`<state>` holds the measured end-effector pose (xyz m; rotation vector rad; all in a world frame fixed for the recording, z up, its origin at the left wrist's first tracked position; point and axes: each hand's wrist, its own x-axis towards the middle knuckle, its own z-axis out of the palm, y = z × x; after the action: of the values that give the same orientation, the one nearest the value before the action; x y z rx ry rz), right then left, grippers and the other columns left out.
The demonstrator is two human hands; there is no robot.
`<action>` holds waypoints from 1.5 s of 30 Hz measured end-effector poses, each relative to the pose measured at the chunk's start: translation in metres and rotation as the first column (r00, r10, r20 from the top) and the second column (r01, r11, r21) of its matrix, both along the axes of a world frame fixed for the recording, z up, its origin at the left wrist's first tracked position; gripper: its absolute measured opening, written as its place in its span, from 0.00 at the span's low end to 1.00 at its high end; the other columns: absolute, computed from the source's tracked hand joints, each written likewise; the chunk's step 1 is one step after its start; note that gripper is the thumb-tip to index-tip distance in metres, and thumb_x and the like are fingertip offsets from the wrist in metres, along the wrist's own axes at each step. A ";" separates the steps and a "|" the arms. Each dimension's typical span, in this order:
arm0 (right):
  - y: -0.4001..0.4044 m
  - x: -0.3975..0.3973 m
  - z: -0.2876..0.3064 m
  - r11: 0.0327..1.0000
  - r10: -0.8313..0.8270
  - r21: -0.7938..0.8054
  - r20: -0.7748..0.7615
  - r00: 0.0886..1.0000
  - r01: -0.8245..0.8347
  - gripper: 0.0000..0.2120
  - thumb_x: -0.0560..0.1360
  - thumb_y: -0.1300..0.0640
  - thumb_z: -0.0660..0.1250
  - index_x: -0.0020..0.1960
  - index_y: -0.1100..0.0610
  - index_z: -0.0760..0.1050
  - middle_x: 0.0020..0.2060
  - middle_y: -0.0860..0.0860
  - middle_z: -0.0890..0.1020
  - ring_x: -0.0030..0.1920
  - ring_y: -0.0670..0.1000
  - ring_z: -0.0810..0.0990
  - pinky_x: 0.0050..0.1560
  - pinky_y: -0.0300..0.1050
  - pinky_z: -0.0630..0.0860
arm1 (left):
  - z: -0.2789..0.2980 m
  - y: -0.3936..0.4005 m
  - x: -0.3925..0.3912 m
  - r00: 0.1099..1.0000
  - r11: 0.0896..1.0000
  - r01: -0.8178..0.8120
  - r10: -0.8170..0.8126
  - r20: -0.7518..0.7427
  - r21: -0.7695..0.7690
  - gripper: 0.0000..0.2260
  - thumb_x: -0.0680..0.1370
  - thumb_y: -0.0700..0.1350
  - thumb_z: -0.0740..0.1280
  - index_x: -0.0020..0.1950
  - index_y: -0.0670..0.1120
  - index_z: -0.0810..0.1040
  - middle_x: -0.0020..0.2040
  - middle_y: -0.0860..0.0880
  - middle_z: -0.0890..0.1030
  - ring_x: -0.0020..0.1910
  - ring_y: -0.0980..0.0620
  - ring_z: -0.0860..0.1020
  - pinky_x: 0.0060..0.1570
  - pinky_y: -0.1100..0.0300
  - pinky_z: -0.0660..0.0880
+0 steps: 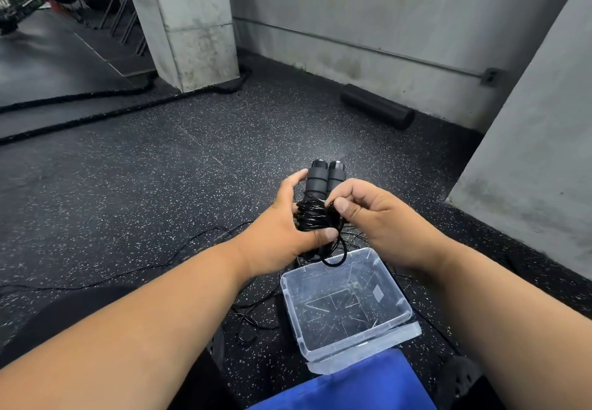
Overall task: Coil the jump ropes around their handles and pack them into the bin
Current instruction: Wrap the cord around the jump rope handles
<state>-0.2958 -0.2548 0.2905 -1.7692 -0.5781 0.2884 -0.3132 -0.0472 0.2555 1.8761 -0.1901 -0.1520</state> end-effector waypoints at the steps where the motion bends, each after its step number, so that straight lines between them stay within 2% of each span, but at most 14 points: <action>1: 0.001 0.001 -0.001 1.000 -0.013 0.022 -0.017 1.000 0.013 0.07 0.85 0.61 0.62 0.54 0.58 0.80 0.42 0.50 0.80 0.46 0.45 0.78 0.52 0.35 0.76 | -0.001 -0.001 0.001 1.000 1.000 0.010 -0.010 -0.002 -0.001 0.48 0.68 0.60 0.82 0.80 0.65 0.56 0.60 0.53 0.84 0.58 0.56 0.84 0.63 0.50 0.81; 6: 0.000 0.004 0.001 0.995 -0.060 0.077 -0.021 0.998 0.062 0.07 0.83 0.63 0.65 0.55 0.60 0.82 0.49 0.58 0.86 0.49 0.47 0.82 0.54 0.39 0.79 | 0.000 -0.005 -0.001 0.996 0.984 0.016 -0.031 -0.085 -0.177 0.42 0.72 0.56 0.80 0.80 0.54 0.63 0.62 0.51 0.84 0.61 0.53 0.83 0.64 0.51 0.80; 8: -0.002 0.006 0.003 0.993 -0.065 0.098 -0.021 0.998 0.067 0.07 0.82 0.65 0.66 0.55 0.62 0.83 0.51 0.59 0.86 0.50 0.48 0.83 0.56 0.39 0.80 | -0.001 -0.008 -0.003 0.987 0.955 -0.002 -0.045 -0.151 -0.295 0.37 0.73 0.52 0.78 0.78 0.52 0.65 0.61 0.47 0.84 0.58 0.49 0.85 0.57 0.53 0.82; 12: -0.005 0.011 0.002 0.989 -0.081 0.117 -0.076 0.994 0.090 0.06 0.79 0.65 0.70 0.54 0.61 0.84 0.50 0.57 0.87 0.51 0.49 0.84 0.57 0.40 0.80 | -0.002 -0.016 -0.009 0.969 0.888 -0.043 -0.075 -0.236 -0.459 0.27 0.75 0.49 0.77 0.71 0.55 0.69 0.61 0.42 0.83 0.53 0.48 0.84 0.52 0.51 0.82; 16: -0.008 0.014 -0.001 0.973 -0.052 0.211 -0.218 0.975 0.099 0.09 0.71 0.61 0.75 0.51 0.58 0.86 0.49 0.61 0.85 0.50 0.53 0.82 0.60 0.47 0.79 | -0.002 -0.022 -0.013 0.953 0.855 -0.064 -0.101 -0.286 -0.515 0.27 0.75 0.49 0.72 0.73 0.55 0.67 0.60 0.44 0.83 0.50 0.50 0.85 0.42 0.56 0.82; 18: -0.009 0.016 -0.004 0.970 -0.033 0.225 -0.252 0.967 0.092 0.09 0.68 0.60 0.77 0.49 0.54 0.87 0.45 0.61 0.80 0.47 0.54 0.78 0.56 0.46 0.76 | -0.004 -0.023 -0.013 0.951 0.848 -0.056 -0.115 -0.286 -0.527 0.27 0.76 0.50 0.72 0.73 0.55 0.67 0.64 0.42 0.83 0.53 0.48 0.84 0.44 0.55 0.83; 22: -0.017 0.020 -0.008 0.978 0.055 0.206 -0.311 0.949 0.011 0.16 0.68 0.58 0.79 0.54 0.57 0.82 0.42 0.58 0.76 0.41 0.52 0.74 0.44 0.40 0.72 | -0.007 -0.024 -0.012 0.954 0.846 -0.078 -0.090 -0.285 -0.528 0.26 0.76 0.50 0.74 0.71 0.56 0.69 0.59 0.43 0.84 0.50 0.49 0.84 0.40 0.58 0.81; 26: -0.025 0.020 -0.001 0.998 0.062 -0.018 -0.232 0.971 -0.068 0.19 0.69 0.55 0.78 0.56 0.60 0.79 0.43 0.57 0.79 0.45 0.54 0.77 0.53 0.49 0.75 | -0.013 -0.023 -0.008 0.971 0.888 -0.083 -0.031 -0.238 -0.452 0.26 0.75 0.50 0.75 0.71 0.53 0.71 0.57 0.45 0.84 0.53 0.49 0.84 0.47 0.55 0.81; 30: -0.032 0.021 0.001 0.969 0.120 -0.176 -0.289 0.950 -0.176 0.12 0.69 0.58 0.81 0.49 0.56 0.80 0.42 0.55 0.82 0.44 0.53 0.78 0.50 0.48 0.75 | -0.015 -0.023 -0.011 0.986 0.960 -0.017 -0.031 -0.166 -0.280 0.24 0.74 0.52 0.76 0.69 0.55 0.73 0.58 0.46 0.83 0.54 0.52 0.84 0.56 0.53 0.83; 33: -0.029 0.019 -0.001 0.979 0.043 -0.185 -0.241 0.970 -0.089 0.12 0.71 0.65 0.79 0.40 0.57 0.76 0.34 0.50 0.79 0.36 0.47 0.76 0.39 0.38 0.74 | -0.015 -0.027 -0.012 0.990 0.976 -0.020 -0.011 -0.141 -0.217 0.23 0.76 0.52 0.77 0.68 0.54 0.73 0.57 0.46 0.84 0.51 0.53 0.84 0.55 0.53 0.83; 36: -0.021 0.014 0.000 0.975 -0.102 -0.204 -0.054 0.993 0.089 0.14 0.72 0.66 0.79 0.39 0.59 0.73 0.27 0.45 0.74 0.28 0.42 0.70 0.30 0.31 0.68 | -0.012 -0.029 -0.010 0.990 0.977 -0.095 0.072 -0.124 -0.190 0.22 0.76 0.53 0.77 0.66 0.54 0.74 0.53 0.48 0.85 0.48 0.53 0.85 0.54 0.53 0.84; 39: -0.012 0.008 0.002 0.961 -0.124 -0.235 0.105 0.987 0.145 0.08 0.73 0.63 0.78 0.42 0.57 0.79 0.29 0.45 0.75 0.30 0.45 0.70 0.31 0.37 0.68 | -0.014 -0.027 -0.007 0.978 0.967 -0.202 0.190 -0.087 -0.157 0.18 0.78 0.53 0.76 0.63 0.53 0.74 0.51 0.51 0.85 0.46 0.55 0.84 0.52 0.55 0.83; 43: -0.006 0.007 -0.001 0.970 -0.174 -0.169 0.016 0.985 0.174 0.11 0.78 0.67 0.69 0.43 0.53 0.83 0.33 0.54 0.82 0.33 0.53 0.78 0.37 0.60 0.79 | -0.018 -0.024 -0.003 0.971 0.955 -0.234 0.220 -0.095 -0.183 0.19 0.79 0.54 0.74 0.65 0.51 0.72 0.55 0.48 0.84 0.48 0.56 0.84 0.46 0.60 0.82; 45: -0.006 0.007 0.001 0.965 -0.197 -0.172 0.022 0.980 0.198 0.11 0.79 0.66 0.69 0.43 0.52 0.83 0.35 0.54 0.84 0.35 0.52 0.82 0.44 0.62 0.83 | -0.018 -0.024 -0.003 0.976 0.961 -0.214 0.201 -0.087 -0.176 0.22 0.79 0.55 0.74 0.66 0.49 0.70 0.56 0.47 0.84 0.48 0.56 0.83 0.45 0.62 0.81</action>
<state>-0.2885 -0.2607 0.2911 -1.9807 -0.3848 0.2003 -0.3157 -0.0713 0.2372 1.6904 0.0397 -0.0518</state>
